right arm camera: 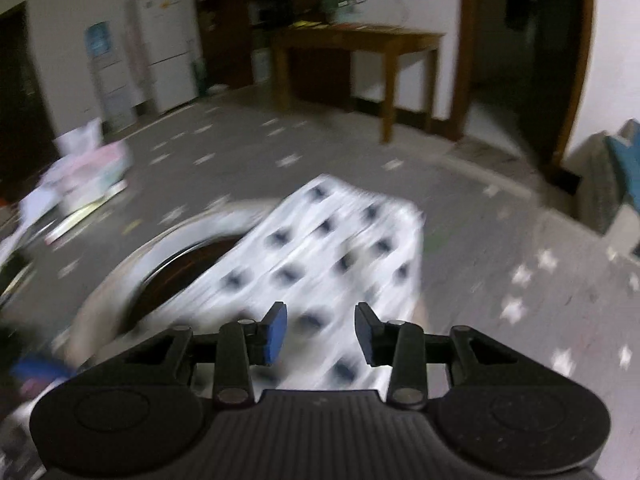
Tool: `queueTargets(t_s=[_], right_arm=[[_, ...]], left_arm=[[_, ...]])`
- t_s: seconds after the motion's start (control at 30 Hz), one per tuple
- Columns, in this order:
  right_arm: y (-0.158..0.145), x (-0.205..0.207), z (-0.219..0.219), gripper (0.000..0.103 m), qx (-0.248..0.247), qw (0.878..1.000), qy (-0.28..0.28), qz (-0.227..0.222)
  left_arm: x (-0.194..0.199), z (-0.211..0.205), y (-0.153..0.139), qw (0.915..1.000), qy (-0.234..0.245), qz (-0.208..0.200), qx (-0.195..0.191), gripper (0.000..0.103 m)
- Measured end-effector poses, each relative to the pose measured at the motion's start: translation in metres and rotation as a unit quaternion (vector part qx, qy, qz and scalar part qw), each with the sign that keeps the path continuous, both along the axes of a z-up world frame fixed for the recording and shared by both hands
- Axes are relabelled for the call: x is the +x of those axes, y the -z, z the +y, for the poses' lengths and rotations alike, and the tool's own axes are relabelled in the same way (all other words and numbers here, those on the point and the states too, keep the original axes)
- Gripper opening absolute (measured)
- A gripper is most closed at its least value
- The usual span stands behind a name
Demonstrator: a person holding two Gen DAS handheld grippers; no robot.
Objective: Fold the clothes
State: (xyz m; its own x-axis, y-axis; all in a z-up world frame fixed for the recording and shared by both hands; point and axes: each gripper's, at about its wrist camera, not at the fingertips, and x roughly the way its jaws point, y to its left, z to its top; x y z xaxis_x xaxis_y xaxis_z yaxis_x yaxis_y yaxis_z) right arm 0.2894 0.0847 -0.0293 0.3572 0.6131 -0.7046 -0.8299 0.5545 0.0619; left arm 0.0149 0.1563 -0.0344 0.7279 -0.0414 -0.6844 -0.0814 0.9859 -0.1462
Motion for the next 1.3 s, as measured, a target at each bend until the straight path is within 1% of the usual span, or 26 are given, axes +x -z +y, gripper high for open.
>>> queueTargets(t_s=[0.13,0.27,0.33,0.47,0.53,0.6,0.63,0.67,0.7,0.73,0.8,0.83,0.93,1.1,1.3], right_arm=[[0.015,0.047,0.020,0.044,0.008,0.999,0.035,0.007],[0.030,0.075,0.037,0.047,0.008,0.999,0.048,0.007],[0.037,0.086,0.042,0.054,0.012,0.999,0.050,0.011],[0.050,0.102,0.046,0.054,0.026,0.998,0.058,0.023],[0.056,0.107,0.045,0.054,0.040,0.997,0.060,0.033],[0.059,0.108,0.044,0.054,0.050,0.997,0.057,0.033],[0.059,0.108,0.044,0.052,0.053,0.997,0.055,0.033],[0.058,0.108,0.045,0.047,0.056,0.996,0.052,0.035],[0.058,0.107,0.045,0.037,0.058,0.996,0.048,0.039],[0.058,0.107,0.045,0.031,0.061,0.996,0.045,0.042],[0.055,0.107,0.043,0.019,0.071,0.995,0.044,0.052],[0.053,0.107,0.042,0.018,0.077,0.994,0.044,0.057],[0.043,0.101,0.039,0.017,0.082,0.995,0.038,0.046],[0.014,0.079,0.031,0.017,0.096,0.995,0.017,0.028],[-0.022,0.031,0.010,0.017,0.103,0.994,-0.017,0.011]], left_arm=[[0.003,0.001,0.001,1.0000,0.000,0.004,-0.007,0.082],[0.005,0.003,0.002,0.9998,-0.002,0.006,-0.016,0.084],[0.006,0.003,0.003,0.9998,-0.001,0.007,-0.018,0.086],[0.007,0.003,0.004,0.9998,0.000,0.007,-0.019,0.087],[0.007,0.003,0.004,0.9998,0.000,0.007,-0.019,0.088],[0.007,0.004,0.004,0.9998,-0.001,0.008,-0.020,0.088],[0.008,0.004,0.005,0.9998,-0.002,0.008,-0.020,0.088],[0.008,0.004,0.005,0.9998,-0.003,0.009,-0.020,0.089],[0.008,0.005,0.005,0.9997,-0.004,0.010,-0.020,0.089],[0.009,0.005,0.006,0.9997,-0.005,0.010,-0.020,0.089],[0.009,0.004,0.006,0.9997,-0.007,0.010,-0.019,0.089],[0.008,0.004,0.005,0.9997,-0.008,0.010,-0.019,0.089],[0.007,0.006,0.004,0.9997,-0.015,0.011,-0.019,0.089],[-0.002,0.009,-0.002,0.9994,-0.029,0.005,-0.016,0.089],[-0.020,0.010,-0.007,0.9988,-0.048,0.005,-0.006,0.089]])
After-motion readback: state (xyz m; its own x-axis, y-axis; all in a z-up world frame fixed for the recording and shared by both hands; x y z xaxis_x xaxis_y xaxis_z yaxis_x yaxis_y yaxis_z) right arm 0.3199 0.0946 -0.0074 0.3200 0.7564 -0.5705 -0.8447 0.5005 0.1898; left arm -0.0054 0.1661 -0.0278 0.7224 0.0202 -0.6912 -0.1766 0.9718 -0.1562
